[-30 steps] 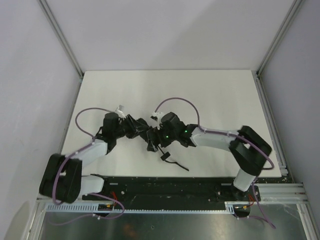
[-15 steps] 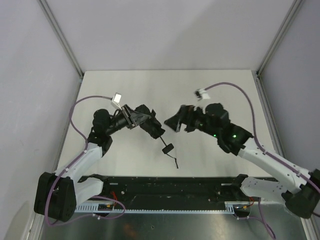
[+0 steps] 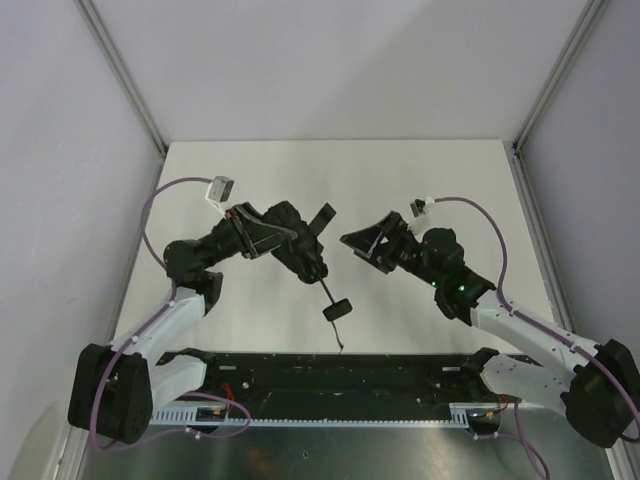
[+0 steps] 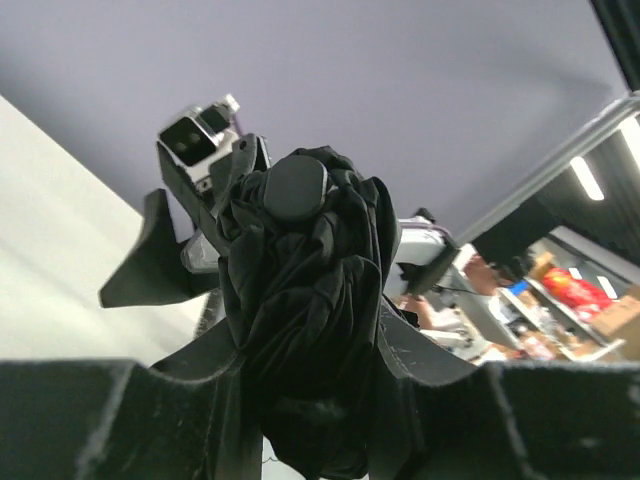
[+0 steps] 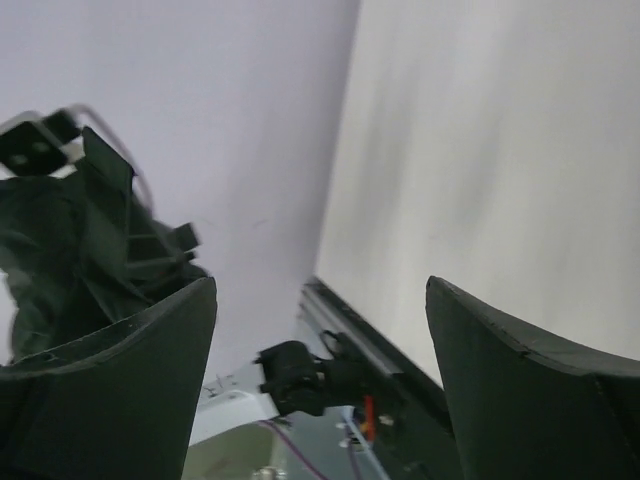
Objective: Put away the umbrella
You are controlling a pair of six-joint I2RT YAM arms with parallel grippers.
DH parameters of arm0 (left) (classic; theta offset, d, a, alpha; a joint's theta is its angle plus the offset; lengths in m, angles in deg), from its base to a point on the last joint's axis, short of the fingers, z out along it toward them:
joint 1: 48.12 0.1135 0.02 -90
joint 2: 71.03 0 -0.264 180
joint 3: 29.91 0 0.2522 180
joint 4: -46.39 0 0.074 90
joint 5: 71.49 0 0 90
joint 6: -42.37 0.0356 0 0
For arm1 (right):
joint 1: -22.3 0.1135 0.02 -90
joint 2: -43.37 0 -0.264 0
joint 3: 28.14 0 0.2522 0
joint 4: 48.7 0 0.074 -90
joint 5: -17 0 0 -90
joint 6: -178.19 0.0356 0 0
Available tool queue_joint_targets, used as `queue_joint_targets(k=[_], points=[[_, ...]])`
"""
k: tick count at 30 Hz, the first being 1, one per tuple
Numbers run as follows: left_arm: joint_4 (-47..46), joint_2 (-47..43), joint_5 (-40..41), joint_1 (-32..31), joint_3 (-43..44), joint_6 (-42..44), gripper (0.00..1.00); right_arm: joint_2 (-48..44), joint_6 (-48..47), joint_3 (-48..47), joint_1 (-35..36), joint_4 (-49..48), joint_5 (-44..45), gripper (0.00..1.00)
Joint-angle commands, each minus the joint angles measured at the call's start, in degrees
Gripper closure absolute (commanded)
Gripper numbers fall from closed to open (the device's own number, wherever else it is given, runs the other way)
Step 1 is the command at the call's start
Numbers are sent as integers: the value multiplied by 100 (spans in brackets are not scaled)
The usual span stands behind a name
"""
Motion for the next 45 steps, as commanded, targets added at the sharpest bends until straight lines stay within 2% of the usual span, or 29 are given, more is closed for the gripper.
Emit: queue_joint_targets(k=[1,5,9,17,22,30,34,37,39,40,43,45], points=[[-2964,164,-261,-24,98,-1409,100,150,1134,143,346,-1901,48,12],[-3028,73,-339,-72,229,-1509,100,95,672,394,838,-3143,653,10],[-3033,83,-203,-86,218,-1588,100,187,328,528,1133,-4044,825,15],[-3033,59,-159,-103,262,-1629,100,855,781,541,1220,-5050,856,28],[-3033,25,-177,-126,256,-1648,100,1090,1048,528,1121,-5306,1006,31],[-3033,-60,-139,-155,171,-1674,100,1545,1628,480,923,-5872,941,42],[-3033,-81,-105,-182,147,-1695,100,1808,1752,388,846,-6216,794,57],[-3033,-85,-99,-185,140,-1723,100,1899,1730,296,835,-6401,611,73],[-3033,-88,-88,-189,142,-1743,100,1900,1655,285,838,-6437,494,91],[-3033,-82,-76,-187,136,-1752,100,1877,1575,287,825,-6445,416,95],[-2985,-16,49,-141,61,-1746,100,1604,1099,320,760,-6372,140,99],[-2784,13,140,-59,-50,-1683,100,1200,622,324,745,-5909,23,100]])
